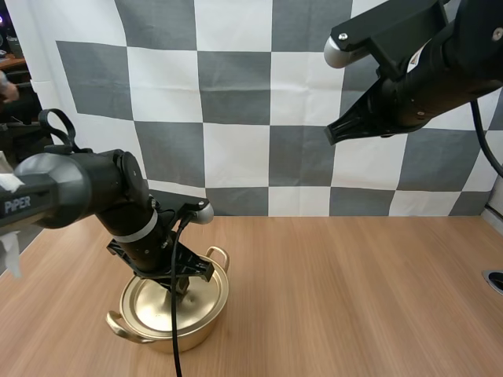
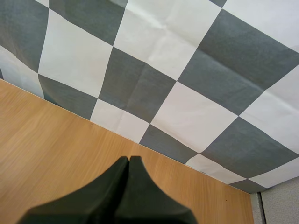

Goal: Open the pot, put the car inside, and close it

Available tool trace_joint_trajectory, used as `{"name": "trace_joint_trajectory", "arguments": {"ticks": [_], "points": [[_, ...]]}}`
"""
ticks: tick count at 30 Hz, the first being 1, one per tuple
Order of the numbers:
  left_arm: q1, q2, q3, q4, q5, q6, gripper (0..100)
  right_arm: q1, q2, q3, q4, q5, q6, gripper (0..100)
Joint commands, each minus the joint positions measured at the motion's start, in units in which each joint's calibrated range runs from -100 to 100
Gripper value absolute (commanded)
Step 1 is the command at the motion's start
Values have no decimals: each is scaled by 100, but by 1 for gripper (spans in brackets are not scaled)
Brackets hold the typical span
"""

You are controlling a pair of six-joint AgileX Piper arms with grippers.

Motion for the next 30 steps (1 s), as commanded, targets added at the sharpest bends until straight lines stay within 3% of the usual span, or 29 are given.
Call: {"name": "trace_joint_trajectory", "arguments": {"ticks": [1, 2, 3, 11, 20, 22, 23, 27, 30], "points": [[0, -58, -18, -34, 77, 0, 69, -5, -2, 6, 169, -6, -101, 0], [0, -73, -30, -34, 136, 0, 80, -5, -2, 6, 194, -6, -101, 0], [0, -111, -50, -34, 202, 0, 84, -5, -2, 6, 228, -6, -101, 0], [0, -659, -1033, -34, 1355, 0, 84, -5, -2, 6, 266, -6, -101, 0], [0, -1932, -3393, -34, 1881, -67, 80, -5, -186, 6, 265, -478, 13, 0], [0, -2310, -3909, -34, 1881, -102, 70, -5, -368, 6, 265, -711, 136, 0], [0, -2467, -4082, -34, 1881, -132, 60, -5, -509, 6, 265, -843, 190, 0], [0, -3291, -4475, -34, 1488, -147, 1, -5, -1355, 6, 265, -1258, 391, 0], [0, -3996, -4442, -34, 844, -147, 0, -5, -2094, 6, 265, -1708, 391, 0]]}}
